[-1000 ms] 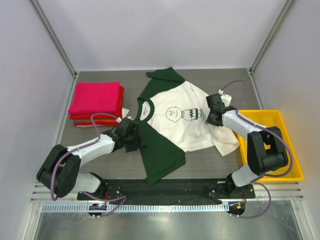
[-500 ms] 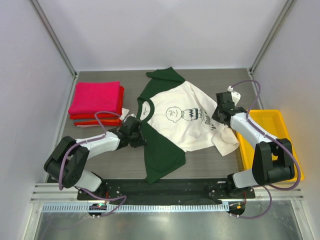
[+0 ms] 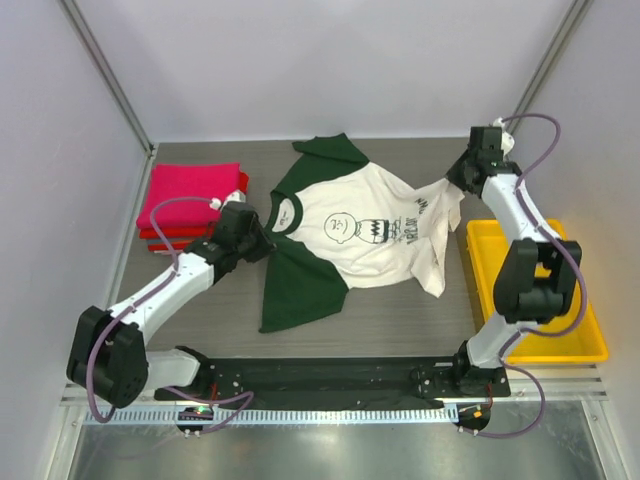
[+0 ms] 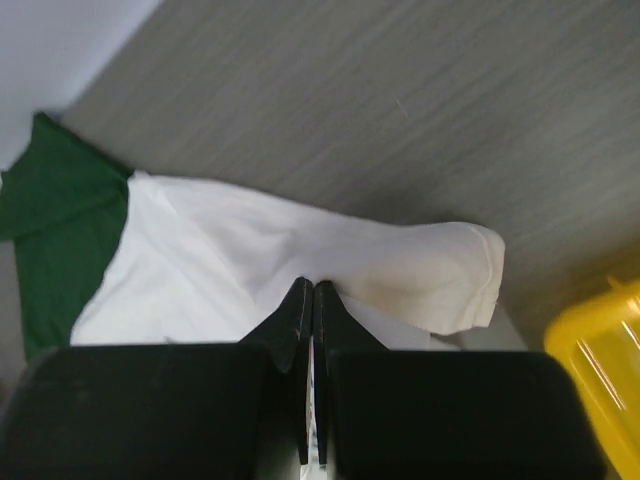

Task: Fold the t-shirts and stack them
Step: Flatten the tshirt out

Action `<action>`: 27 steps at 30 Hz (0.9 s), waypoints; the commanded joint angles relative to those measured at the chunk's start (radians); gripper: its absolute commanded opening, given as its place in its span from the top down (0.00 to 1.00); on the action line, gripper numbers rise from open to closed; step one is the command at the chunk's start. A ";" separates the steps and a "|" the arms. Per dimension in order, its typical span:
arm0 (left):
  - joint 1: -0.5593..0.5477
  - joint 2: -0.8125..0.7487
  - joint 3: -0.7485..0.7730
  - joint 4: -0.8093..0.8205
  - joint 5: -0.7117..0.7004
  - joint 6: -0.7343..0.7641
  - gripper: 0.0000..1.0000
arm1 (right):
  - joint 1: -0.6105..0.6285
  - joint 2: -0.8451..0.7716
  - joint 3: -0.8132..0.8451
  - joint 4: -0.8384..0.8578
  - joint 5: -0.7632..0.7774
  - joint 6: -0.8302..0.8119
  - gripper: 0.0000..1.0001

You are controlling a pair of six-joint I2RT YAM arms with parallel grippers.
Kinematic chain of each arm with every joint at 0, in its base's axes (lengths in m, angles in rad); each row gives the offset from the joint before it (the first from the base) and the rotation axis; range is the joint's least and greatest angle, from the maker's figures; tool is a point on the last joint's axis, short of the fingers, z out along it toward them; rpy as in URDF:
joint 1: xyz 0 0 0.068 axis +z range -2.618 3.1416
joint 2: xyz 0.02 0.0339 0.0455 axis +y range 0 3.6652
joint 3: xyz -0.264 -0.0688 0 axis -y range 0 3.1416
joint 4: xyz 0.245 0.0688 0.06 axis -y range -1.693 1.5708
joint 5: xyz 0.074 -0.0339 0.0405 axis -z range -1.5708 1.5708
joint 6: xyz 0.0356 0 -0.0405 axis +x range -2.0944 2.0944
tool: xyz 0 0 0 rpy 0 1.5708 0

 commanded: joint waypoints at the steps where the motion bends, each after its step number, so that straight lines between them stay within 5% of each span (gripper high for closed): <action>1: 0.081 0.032 0.063 0.002 0.091 0.015 1.00 | -0.042 0.142 0.213 -0.020 -0.089 0.047 0.99; 4: 0.109 0.080 0.108 0.037 0.137 -0.009 1.00 | -0.069 0.295 0.394 -0.034 -0.109 0.089 0.99; 5: 0.110 0.090 0.120 0.048 0.131 -0.015 1.00 | -0.089 0.331 0.439 -0.039 -0.112 0.102 0.91; 7: 0.129 0.148 0.169 0.071 0.136 -0.023 1.00 | -0.108 0.438 0.569 -0.081 -0.182 0.120 0.60; 8: 0.135 0.170 0.189 0.078 0.140 -0.028 1.00 | -0.109 0.469 0.614 -0.116 -0.189 0.120 0.37; 9: 0.140 0.198 0.232 0.083 0.143 -0.029 1.00 | -0.106 0.492 0.657 -0.152 -0.193 0.110 0.34; 12: 0.158 0.282 0.310 0.088 0.162 -0.032 1.00 | -0.077 0.390 0.500 -0.166 -0.181 0.051 0.34; 18: 0.176 0.318 0.344 0.091 0.137 -0.023 1.00 | -0.071 0.106 -0.021 -0.014 -0.130 0.034 0.55; 27: 0.324 0.285 0.335 0.052 0.127 -0.018 1.00 | -0.069 -0.187 -0.390 0.136 -0.095 0.065 0.58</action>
